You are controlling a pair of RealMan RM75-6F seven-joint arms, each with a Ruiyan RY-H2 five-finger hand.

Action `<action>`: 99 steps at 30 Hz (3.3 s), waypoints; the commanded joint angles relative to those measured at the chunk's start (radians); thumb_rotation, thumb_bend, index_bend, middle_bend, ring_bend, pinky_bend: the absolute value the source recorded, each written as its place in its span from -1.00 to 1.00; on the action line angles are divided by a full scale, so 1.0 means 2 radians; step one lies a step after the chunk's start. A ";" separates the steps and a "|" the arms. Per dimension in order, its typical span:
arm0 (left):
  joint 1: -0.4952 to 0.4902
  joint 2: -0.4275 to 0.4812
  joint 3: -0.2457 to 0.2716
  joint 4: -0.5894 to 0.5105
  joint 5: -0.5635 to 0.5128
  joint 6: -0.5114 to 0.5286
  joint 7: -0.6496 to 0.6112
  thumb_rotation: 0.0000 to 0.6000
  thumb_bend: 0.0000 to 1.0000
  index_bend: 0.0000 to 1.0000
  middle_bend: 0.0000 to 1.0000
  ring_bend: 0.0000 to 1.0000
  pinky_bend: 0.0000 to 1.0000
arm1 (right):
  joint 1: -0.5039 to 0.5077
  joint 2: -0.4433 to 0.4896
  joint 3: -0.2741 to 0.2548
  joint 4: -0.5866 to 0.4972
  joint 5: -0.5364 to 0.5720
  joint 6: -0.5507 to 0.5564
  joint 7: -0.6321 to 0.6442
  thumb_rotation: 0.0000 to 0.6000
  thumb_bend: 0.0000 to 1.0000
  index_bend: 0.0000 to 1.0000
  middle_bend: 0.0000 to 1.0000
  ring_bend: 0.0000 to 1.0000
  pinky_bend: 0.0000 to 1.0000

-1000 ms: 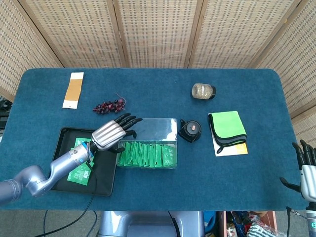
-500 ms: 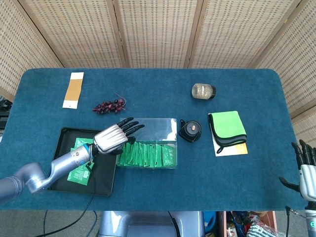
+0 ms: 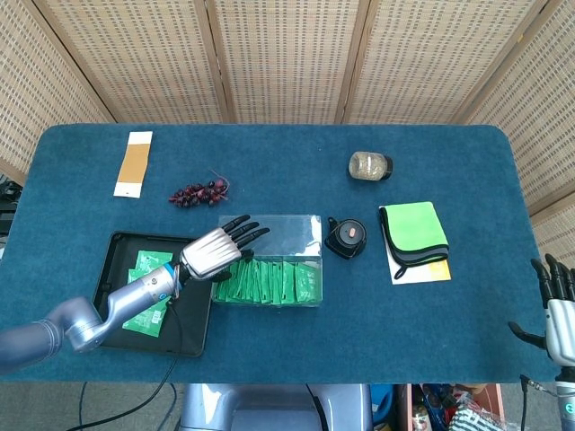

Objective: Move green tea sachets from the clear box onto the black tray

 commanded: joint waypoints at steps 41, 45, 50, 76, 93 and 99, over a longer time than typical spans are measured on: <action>-0.020 -0.044 0.013 0.020 -0.023 -0.016 0.022 1.00 -0.46 -0.06 -1.00 -1.00 -1.00 | 0.003 0.002 -0.001 0.004 0.003 -0.009 0.010 1.00 -1.00 -1.00 -1.00 -1.00 -1.00; -0.022 -0.047 0.014 0.021 -0.025 -0.018 0.022 1.00 -0.45 -0.02 -1.00 -1.00 -1.00 | 0.003 0.002 -0.001 0.004 0.003 -0.010 0.011 1.00 -1.00 -1.00 -1.00 -1.00 -1.00; -0.024 -0.052 0.014 0.023 -0.027 -0.019 0.023 1.00 -0.24 -0.01 -1.00 -1.00 -1.00 | 0.003 0.002 -0.001 0.004 0.004 -0.010 0.011 1.00 -1.00 -1.00 -1.00 -1.00 -1.00; -0.028 -0.058 0.007 0.017 -0.038 -0.010 0.023 1.00 -0.06 0.38 -1.00 -1.00 -1.00 | 0.003 0.003 -0.002 0.004 0.003 -0.010 0.012 1.00 -1.00 -1.00 -1.00 -1.00 -1.00; -0.018 0.014 -0.008 -0.057 -0.049 0.017 0.027 1.00 -0.05 0.40 -1.00 -1.00 -1.00 | 0.000 0.006 -0.003 -0.002 -0.003 -0.001 0.014 1.00 -1.00 -1.00 -1.00 -1.00 -1.00; -0.013 0.052 -0.020 -0.096 -0.057 0.031 0.021 1.00 -0.05 0.40 -1.00 -1.00 -1.00 | -0.001 0.007 -0.004 -0.004 -0.007 0.001 0.014 1.00 -1.00 -1.00 -1.00 -1.00 -1.00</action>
